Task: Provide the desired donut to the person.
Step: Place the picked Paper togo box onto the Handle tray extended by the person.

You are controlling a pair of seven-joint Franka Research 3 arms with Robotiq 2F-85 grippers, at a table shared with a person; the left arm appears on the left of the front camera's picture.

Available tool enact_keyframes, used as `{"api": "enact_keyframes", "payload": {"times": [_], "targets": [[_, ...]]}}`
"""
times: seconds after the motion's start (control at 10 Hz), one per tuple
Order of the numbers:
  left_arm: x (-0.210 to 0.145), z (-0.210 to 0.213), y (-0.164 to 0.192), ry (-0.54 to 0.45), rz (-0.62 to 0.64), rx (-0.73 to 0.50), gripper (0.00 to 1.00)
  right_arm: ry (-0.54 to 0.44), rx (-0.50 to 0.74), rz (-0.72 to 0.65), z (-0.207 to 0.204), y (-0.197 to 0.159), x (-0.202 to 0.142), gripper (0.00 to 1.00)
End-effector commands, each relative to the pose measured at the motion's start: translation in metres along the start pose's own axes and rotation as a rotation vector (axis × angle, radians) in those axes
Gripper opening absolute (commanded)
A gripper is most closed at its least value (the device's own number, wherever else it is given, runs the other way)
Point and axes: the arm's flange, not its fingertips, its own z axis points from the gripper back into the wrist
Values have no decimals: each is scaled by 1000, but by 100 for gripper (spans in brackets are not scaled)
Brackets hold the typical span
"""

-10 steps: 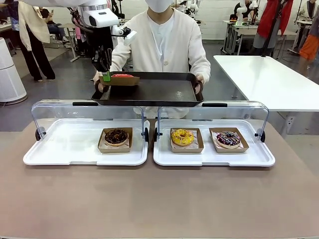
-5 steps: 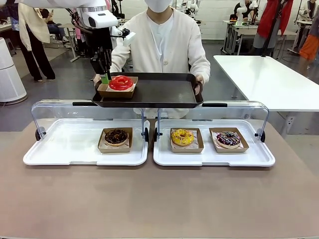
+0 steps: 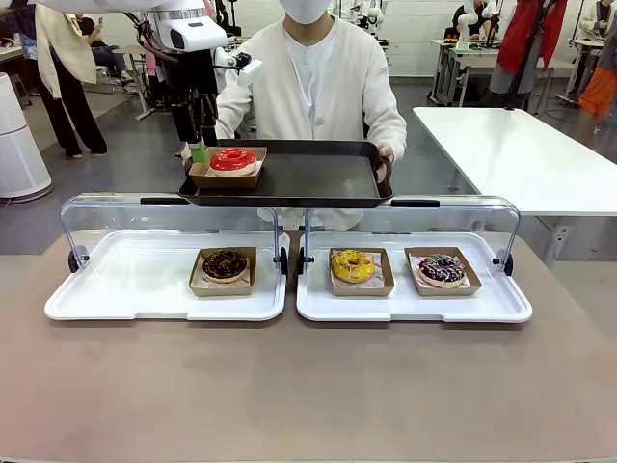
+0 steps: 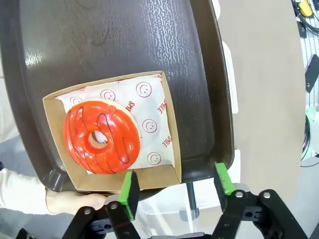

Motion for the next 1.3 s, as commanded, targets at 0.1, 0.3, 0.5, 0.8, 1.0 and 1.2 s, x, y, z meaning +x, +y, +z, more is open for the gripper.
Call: {"api": "enact_keyframes", "payload": {"times": [0.1, 0.3, 0.5, 0.8, 1.0, 1.2], "targets": [[-1, 10, 4, -26, -6, -24, 100, -10, 9, 14, 1, -1, 0, 100], [-4, 11, -1, -20, 3, -21, 100, -10, 9, 14, 1, -1, 0, 100], [-23, 20, -26, -37, -55, -12, 100, -10, 9, 14, 1, -1, 0, 100], [-88, 39, -87, -81, -91, 14, 100, -10, 9, 14, 1, -1, 0, 100], [-128, 40, -113, -119, -62, 26, 100, -10, 9, 14, 1, -1, 0, 100], [-163, 28, -131, -123, -15, 61, 100, -10, 9, 14, 1, -1, 0, 100]]}}
